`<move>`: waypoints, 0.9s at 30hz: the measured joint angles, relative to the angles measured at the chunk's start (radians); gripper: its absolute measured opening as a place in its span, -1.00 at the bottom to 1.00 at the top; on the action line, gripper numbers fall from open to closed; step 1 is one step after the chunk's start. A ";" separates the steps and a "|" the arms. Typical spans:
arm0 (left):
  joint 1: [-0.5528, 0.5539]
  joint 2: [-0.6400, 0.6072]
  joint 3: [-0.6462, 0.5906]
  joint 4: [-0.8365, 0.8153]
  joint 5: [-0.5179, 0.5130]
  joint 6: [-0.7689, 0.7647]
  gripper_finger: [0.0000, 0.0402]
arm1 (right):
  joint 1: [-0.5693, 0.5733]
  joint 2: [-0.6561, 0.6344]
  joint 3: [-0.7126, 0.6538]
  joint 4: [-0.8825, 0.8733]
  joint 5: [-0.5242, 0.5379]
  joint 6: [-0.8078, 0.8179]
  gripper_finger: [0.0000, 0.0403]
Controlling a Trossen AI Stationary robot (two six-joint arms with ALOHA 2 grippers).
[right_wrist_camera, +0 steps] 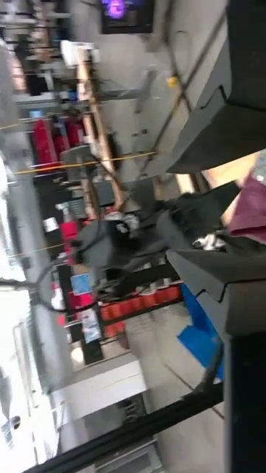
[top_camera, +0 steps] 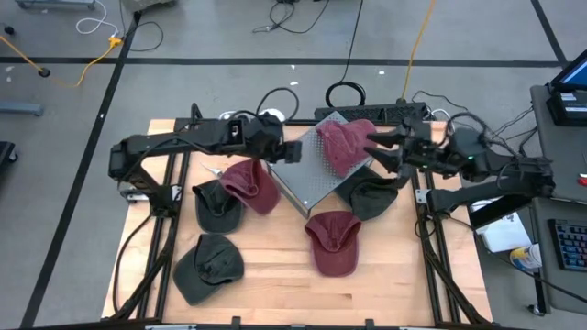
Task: Pick & Place hat
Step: Stack the left red cap on top of the red cap on the shelf
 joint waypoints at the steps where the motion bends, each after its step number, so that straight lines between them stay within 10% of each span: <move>1: -0.001 -0.011 -0.001 -0.027 0.020 0.031 0.00 | 0.000 0.009 0.000 -0.007 0.000 0.009 -0.15; 27: -0.190 -0.087 -0.001 -0.685 0.161 1.129 -0.20 | 0.000 0.090 0.000 0.001 -0.003 0.060 -0.15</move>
